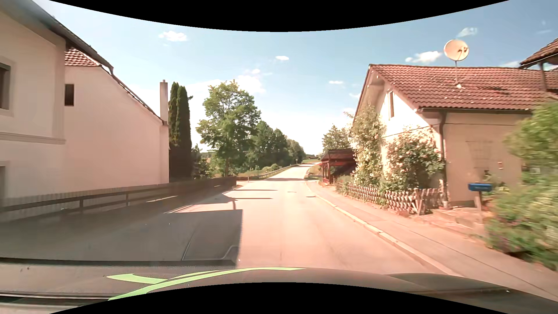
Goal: Follow the waypoints while adhering to traffic rules and regulations
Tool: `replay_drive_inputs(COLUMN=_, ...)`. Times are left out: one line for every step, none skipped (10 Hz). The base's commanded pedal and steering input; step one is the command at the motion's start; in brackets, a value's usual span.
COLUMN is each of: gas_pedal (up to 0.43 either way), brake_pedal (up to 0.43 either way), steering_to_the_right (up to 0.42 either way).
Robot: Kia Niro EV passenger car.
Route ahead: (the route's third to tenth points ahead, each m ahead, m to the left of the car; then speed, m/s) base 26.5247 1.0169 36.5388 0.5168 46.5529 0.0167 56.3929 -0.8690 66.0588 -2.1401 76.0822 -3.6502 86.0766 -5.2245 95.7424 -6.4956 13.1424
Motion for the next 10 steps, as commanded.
replay_drive_inputs(gas_pedal=0.059, brake_pedal=0.0, steering_to_the_right=0.009)
replay_drive_inputs(gas_pedal=0.059, brake_pedal=0.0, steering_to_the_right=0.008)
replay_drive_inputs(gas_pedal=0.059, brake_pedal=0.0, steering_to_the_right=0.008)
replay_drive_inputs(gas_pedal=0.059, brake_pedal=0.0, steering_to_the_right=0.008)
replay_drive_inputs(gas_pedal=0.067, brake_pedal=0.0, steering_to_the_right=0.008)
replay_drive_inputs(gas_pedal=0.067, brake_pedal=0.0, steering_to_the_right=0.008)
replay_drive_inputs(gas_pedal=0.067, brake_pedal=0.0, steering_to_the_right=0.008)
replay_drive_inputs(gas_pedal=0.067, brake_pedal=0.0, steering_to_the_right=0.008)
replay_drive_inputs(gas_pedal=0.067, brake_pedal=0.0, steering_to_the_right=0.008)
replay_drive_inputs(gas_pedal=0.067, brake_pedal=0.0, steering_to_the_right=0.008)
